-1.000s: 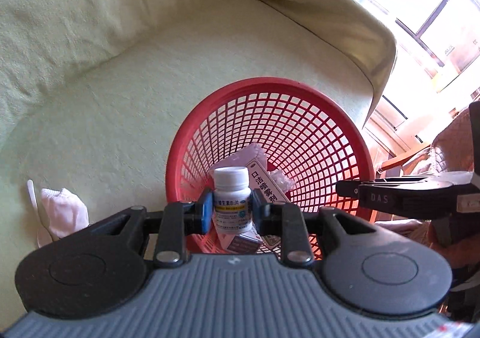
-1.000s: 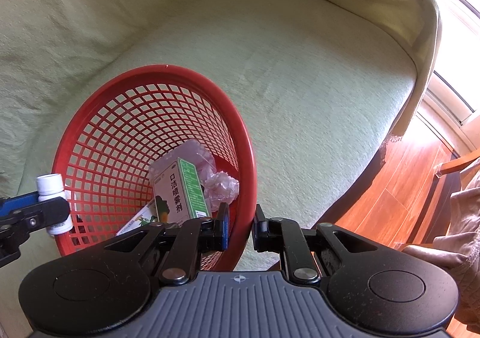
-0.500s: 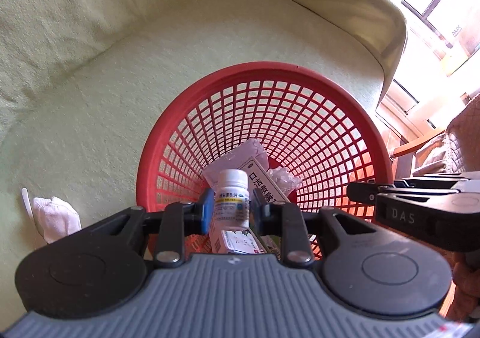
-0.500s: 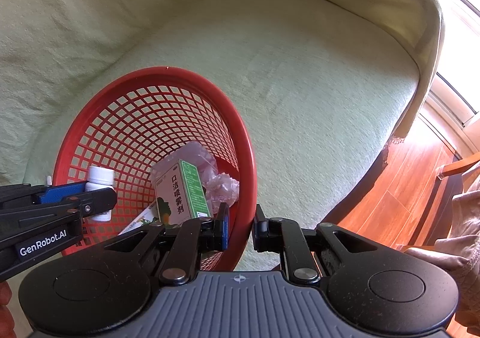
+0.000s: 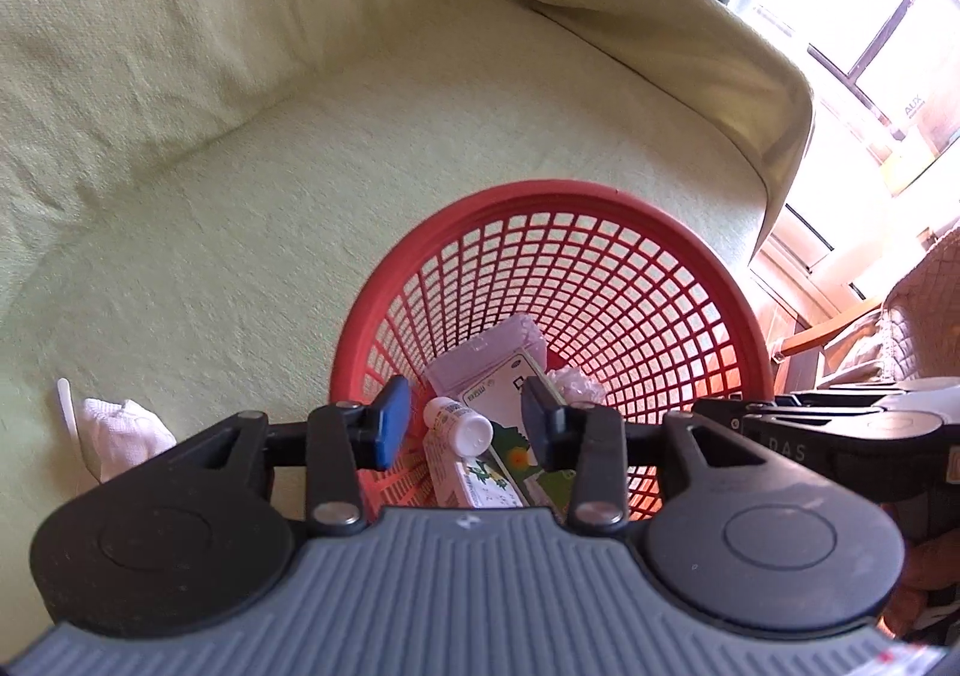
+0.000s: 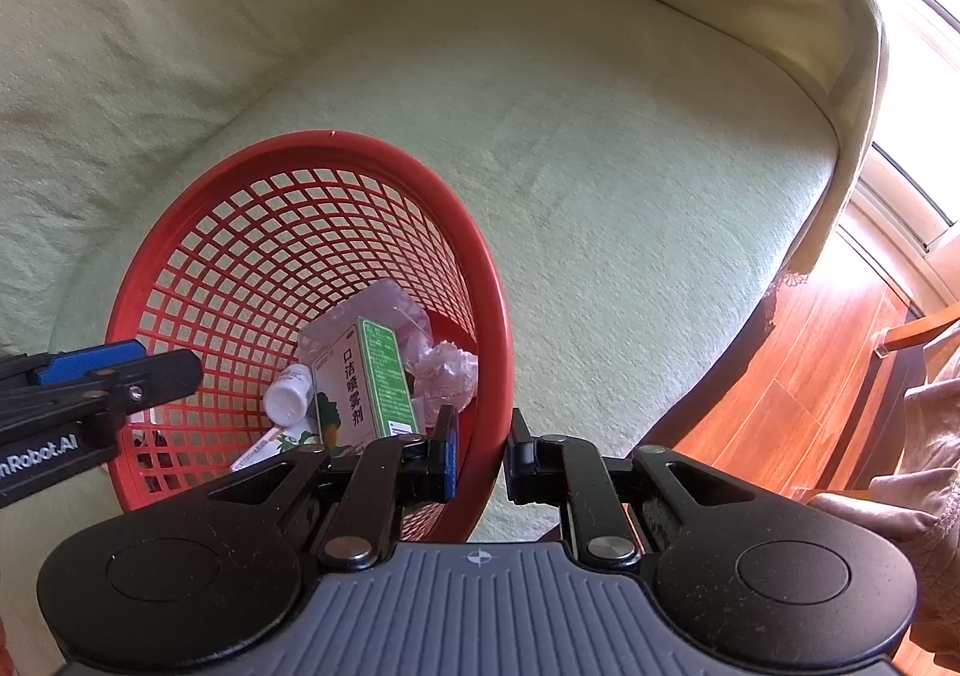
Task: Organize objects
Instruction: 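Move the left tool back toward the remaining items by the spoon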
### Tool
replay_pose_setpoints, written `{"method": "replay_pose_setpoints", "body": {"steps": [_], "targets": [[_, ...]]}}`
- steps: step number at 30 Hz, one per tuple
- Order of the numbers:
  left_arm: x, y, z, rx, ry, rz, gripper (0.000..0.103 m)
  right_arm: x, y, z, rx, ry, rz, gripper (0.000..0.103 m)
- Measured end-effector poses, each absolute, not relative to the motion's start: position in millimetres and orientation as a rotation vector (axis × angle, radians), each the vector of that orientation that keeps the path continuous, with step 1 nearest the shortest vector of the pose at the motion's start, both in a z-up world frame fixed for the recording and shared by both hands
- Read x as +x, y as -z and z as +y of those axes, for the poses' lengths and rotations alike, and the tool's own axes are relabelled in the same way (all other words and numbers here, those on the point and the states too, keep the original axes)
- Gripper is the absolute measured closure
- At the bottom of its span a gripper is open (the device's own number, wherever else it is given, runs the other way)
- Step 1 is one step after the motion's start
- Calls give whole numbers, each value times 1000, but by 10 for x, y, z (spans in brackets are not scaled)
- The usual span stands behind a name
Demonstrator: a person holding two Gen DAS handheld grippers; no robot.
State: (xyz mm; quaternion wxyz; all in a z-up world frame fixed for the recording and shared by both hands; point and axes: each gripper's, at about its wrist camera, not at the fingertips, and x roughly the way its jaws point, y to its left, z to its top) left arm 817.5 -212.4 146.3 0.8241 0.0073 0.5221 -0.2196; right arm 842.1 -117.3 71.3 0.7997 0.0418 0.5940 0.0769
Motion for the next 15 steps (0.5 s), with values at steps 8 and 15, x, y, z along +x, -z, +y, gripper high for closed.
{"method": "replay_pose_setpoints", "body": {"steps": [8, 15], "targets": [[8104, -1670, -1347, -42, 344, 1037, 66, 8387, -693, -1177, 88, -164, 1278, 92], [7907, -1472, -525, -27, 172, 1076, 65, 8359, -690, -1191, 82, -162, 1284, 92]]}}
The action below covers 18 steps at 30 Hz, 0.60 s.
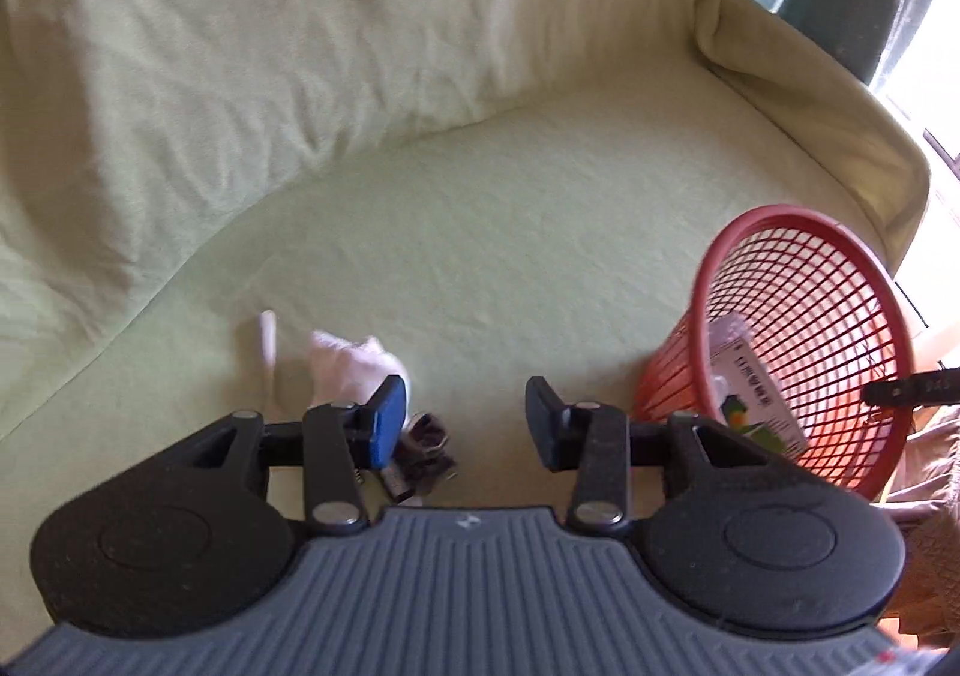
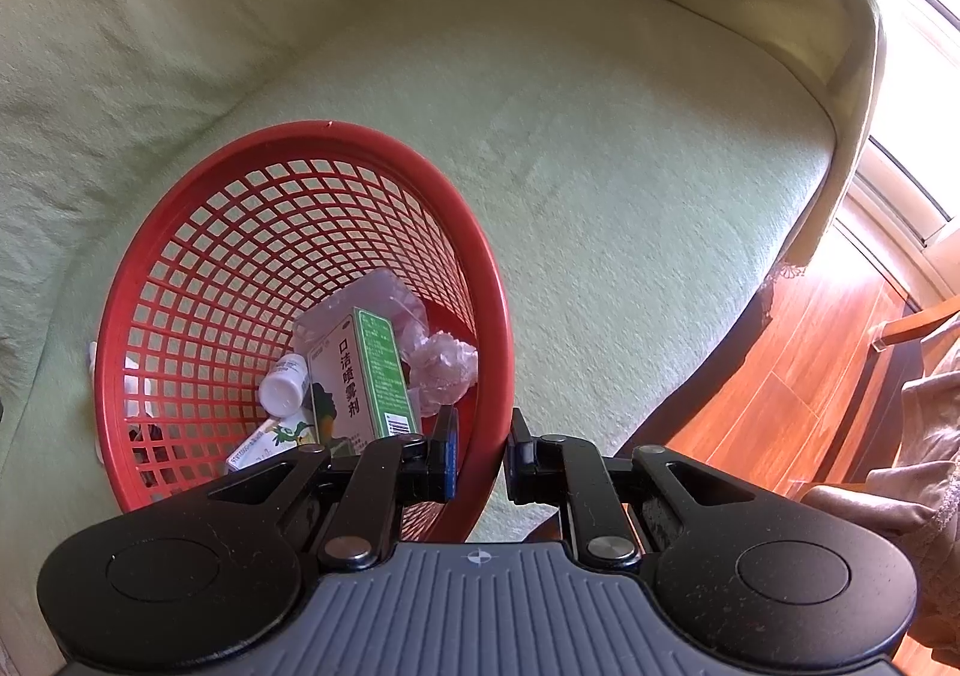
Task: Organize objects
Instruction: 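Move the left tool back toward the remaining items by the spoon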
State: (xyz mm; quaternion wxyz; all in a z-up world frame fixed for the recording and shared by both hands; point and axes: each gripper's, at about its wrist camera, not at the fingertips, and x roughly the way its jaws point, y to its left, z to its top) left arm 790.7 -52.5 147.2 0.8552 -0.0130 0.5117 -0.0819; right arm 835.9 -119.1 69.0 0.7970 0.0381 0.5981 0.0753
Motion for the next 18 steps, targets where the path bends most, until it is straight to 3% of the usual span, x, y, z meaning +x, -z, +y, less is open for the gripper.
{"method": "replay_pose_setpoints", "body": {"steps": [18], "targets": [[7326, -610, 230, -112, 62, 1180, 65, 8326, -696, -1095, 37, -143, 1284, 91]]}}
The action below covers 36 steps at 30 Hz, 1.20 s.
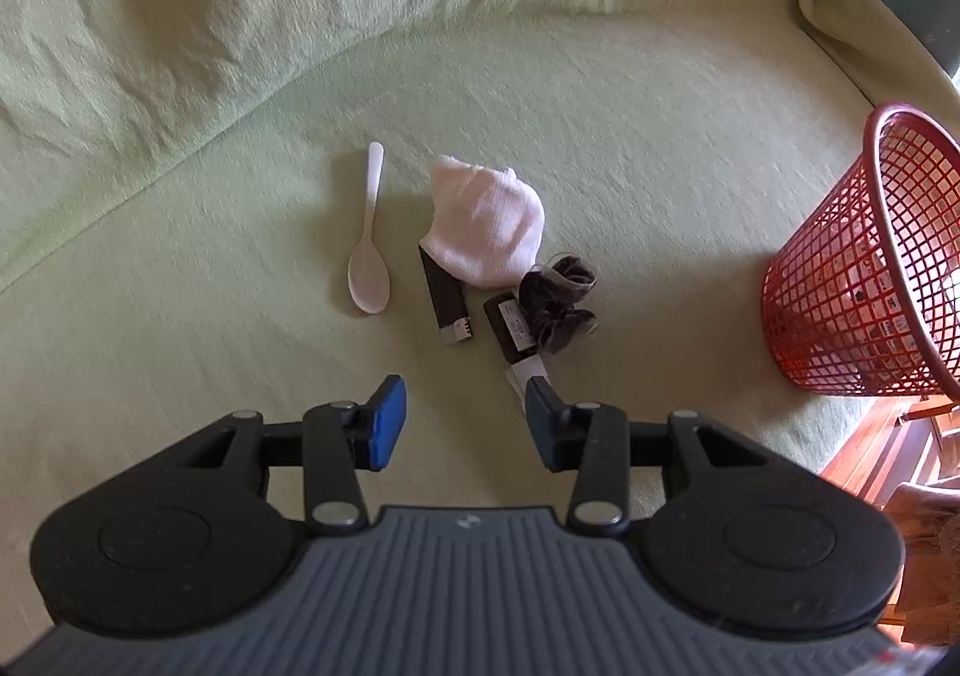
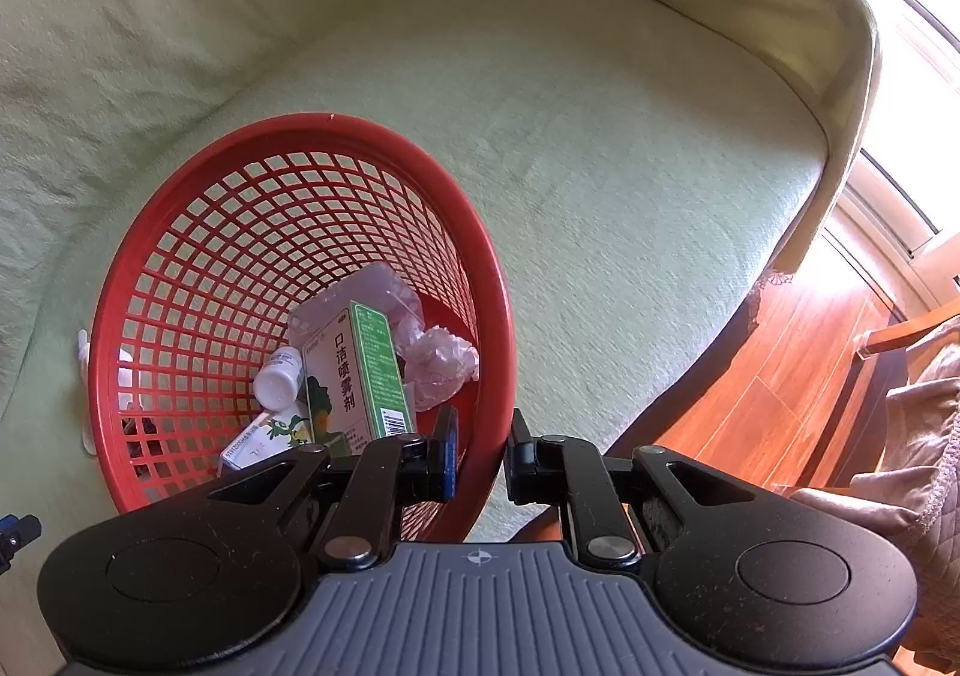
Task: Organize objects
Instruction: 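Move the left tool back toward the remaining items by the spoon, then close the left tool on the dark brown bottle and lift it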
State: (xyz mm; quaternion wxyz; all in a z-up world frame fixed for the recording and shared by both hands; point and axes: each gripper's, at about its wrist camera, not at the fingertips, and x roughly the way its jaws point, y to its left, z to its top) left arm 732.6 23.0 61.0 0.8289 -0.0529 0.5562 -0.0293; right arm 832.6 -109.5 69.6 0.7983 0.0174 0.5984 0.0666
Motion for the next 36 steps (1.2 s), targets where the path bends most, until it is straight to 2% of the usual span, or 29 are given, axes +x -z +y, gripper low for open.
{"method": "replay_pose_setpoints", "body": {"steps": [11, 24, 30, 36], "targets": [[7407, -66, 255, -236, 45, 1218, 66, 8297, -738, -1049, 23, -127, 1282, 91], [7694, 319, 172, -299, 54, 1256, 68, 8322, -734, -1032, 16, -123, 1284, 91], [7827, 436, 132, -349, 49, 1266, 71, 8337, -729, -1043, 14, -122, 1288, 91], [7958, 513, 62, -363, 47, 1277, 78, 8342, -736, -1040, 17, -120, 1289, 91]]}}
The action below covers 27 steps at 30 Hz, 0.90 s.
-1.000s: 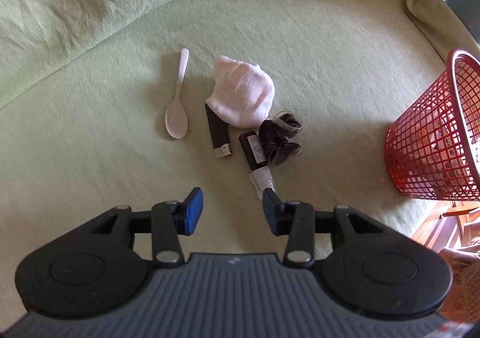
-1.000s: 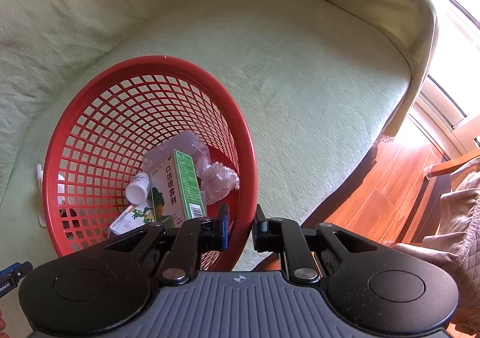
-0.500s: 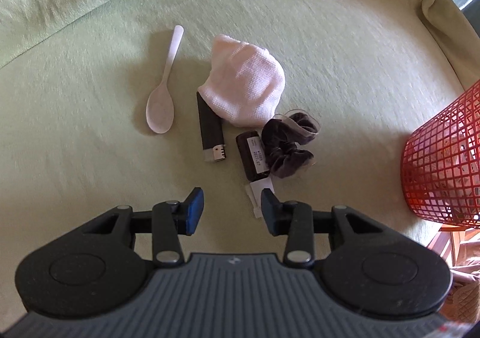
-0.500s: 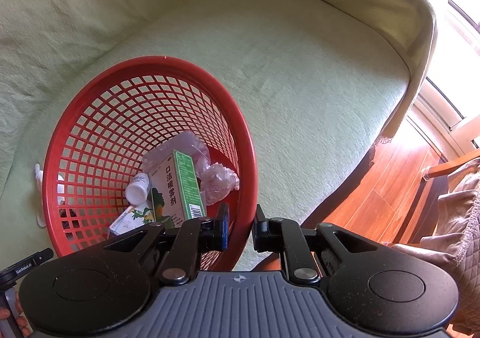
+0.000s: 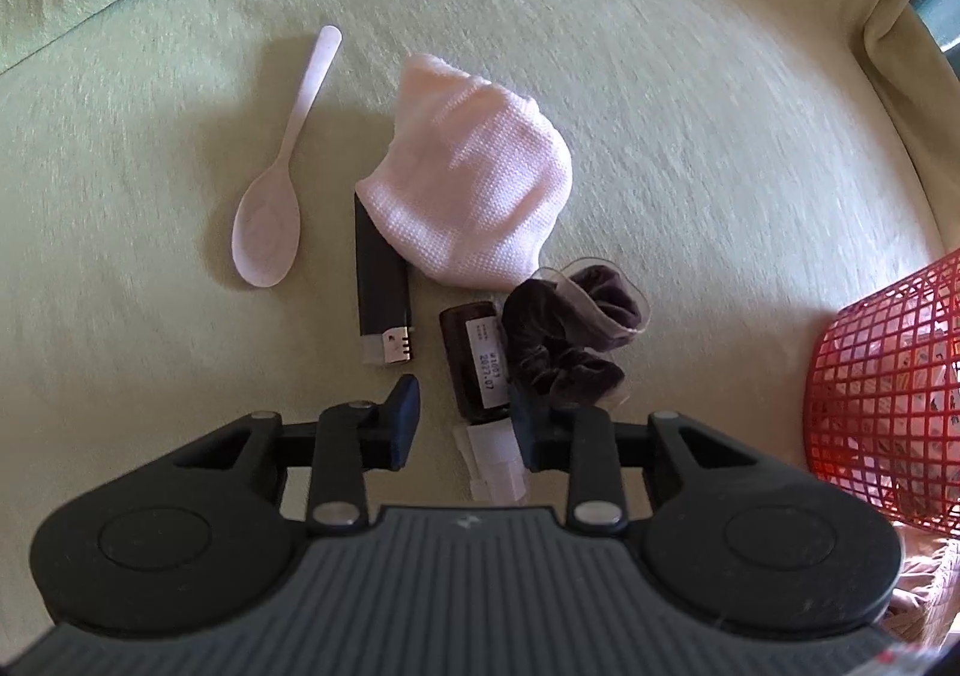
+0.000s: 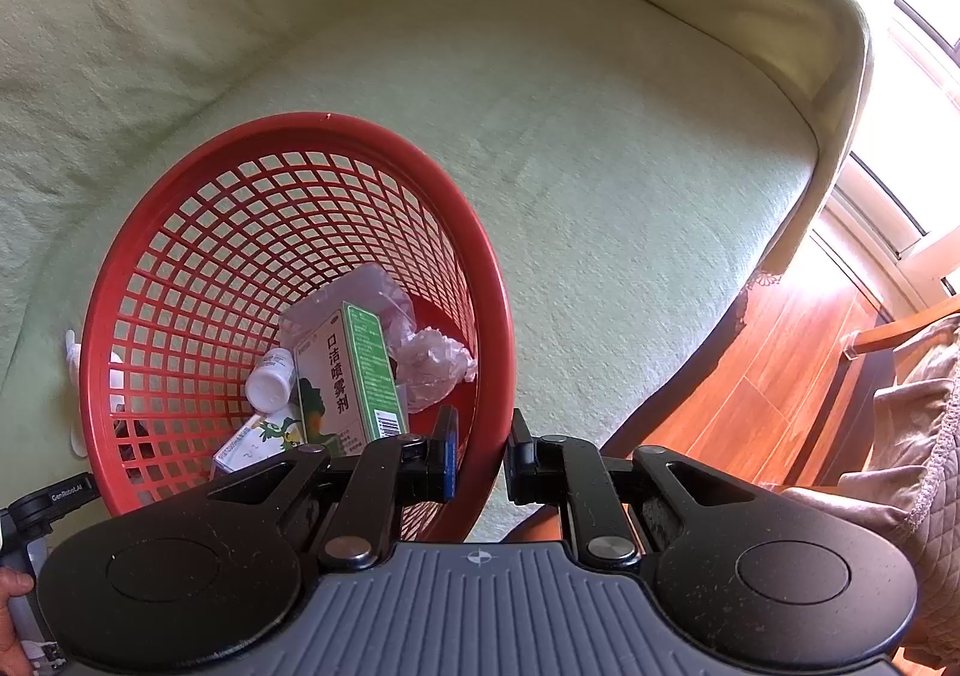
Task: Organize objects
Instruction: 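Close the left tool on the dark brown bottle and lift it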
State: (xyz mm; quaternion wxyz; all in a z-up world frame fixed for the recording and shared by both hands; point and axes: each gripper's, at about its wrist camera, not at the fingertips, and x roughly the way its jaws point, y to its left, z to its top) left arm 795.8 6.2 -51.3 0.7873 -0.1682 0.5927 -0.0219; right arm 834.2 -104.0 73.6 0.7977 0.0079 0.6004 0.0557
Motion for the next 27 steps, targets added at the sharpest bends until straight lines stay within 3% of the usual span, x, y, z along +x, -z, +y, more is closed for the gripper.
{"method": "replay_pose_setpoints", "body": {"steps": [4, 17, 27], "targets": [[8046, 592, 42, -382, 49, 1291, 83, 8341, -742, -1044, 19, -120, 1290, 91], [8054, 703, 27, -288, 50, 1333, 84, 8325, -751, -1068, 23, -120, 1288, 91], [7720, 186, 121, -196, 66, 1317, 84, 8311, -757, -1079, 33, -126, 1285, 92]]}}
